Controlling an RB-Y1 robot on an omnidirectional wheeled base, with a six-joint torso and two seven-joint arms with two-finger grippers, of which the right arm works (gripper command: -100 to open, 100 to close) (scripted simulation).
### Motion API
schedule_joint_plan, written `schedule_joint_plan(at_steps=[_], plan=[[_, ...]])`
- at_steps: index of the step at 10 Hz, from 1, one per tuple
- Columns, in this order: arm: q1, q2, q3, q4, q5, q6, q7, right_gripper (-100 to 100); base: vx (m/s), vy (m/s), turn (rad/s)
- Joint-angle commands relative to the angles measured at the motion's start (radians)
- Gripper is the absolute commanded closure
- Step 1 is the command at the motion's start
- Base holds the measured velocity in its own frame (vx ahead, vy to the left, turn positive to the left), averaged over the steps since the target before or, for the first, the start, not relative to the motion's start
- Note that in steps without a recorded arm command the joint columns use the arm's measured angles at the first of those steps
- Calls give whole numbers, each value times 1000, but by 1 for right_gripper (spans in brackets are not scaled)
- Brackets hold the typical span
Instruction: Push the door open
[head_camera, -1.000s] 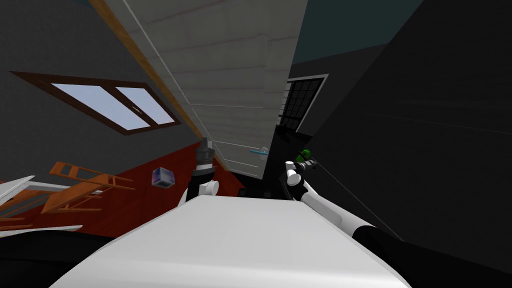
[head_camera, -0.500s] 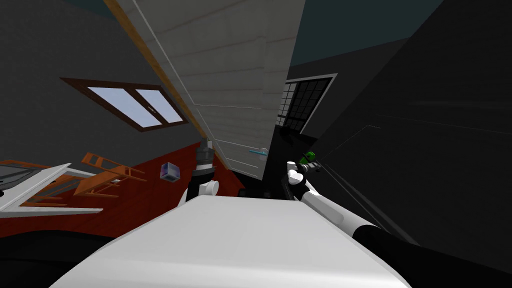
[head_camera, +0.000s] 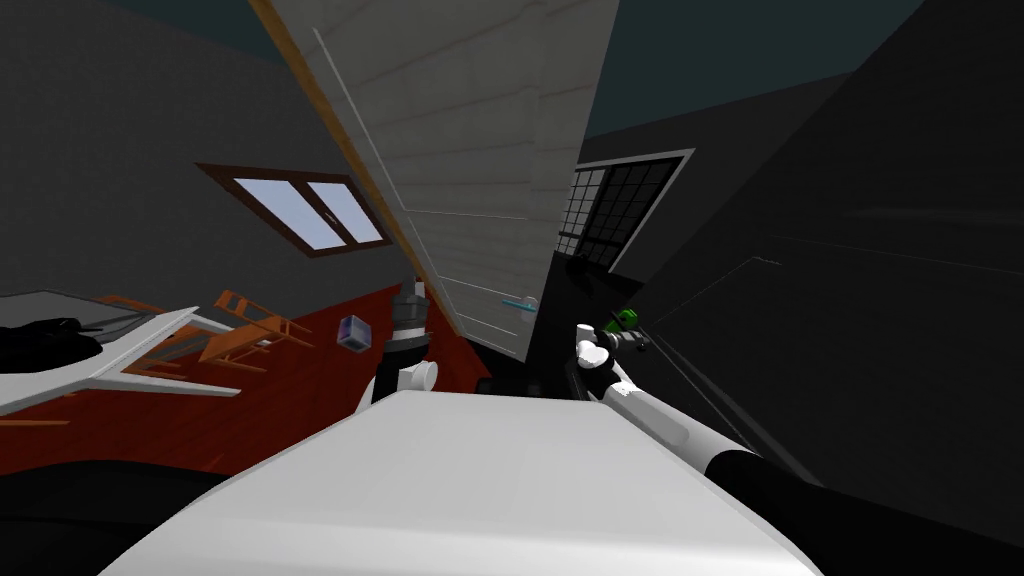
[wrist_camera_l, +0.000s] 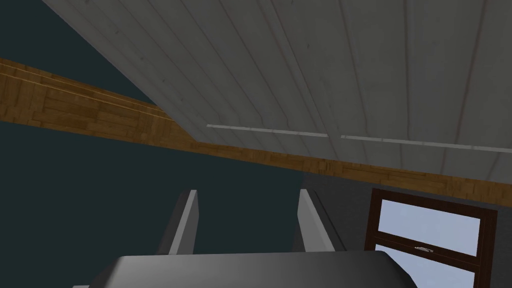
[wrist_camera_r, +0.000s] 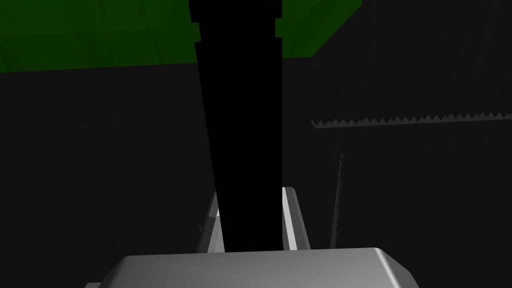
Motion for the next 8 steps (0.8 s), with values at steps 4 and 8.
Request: schedule_joint_plan(at_steps=[4, 8], plan=[[-20, 16, -46, -24, -30, -42, 39, 100, 23, -37, 194], [3, -12, -93, -32, -57, -77, 51, 100, 30, -123, 28]])
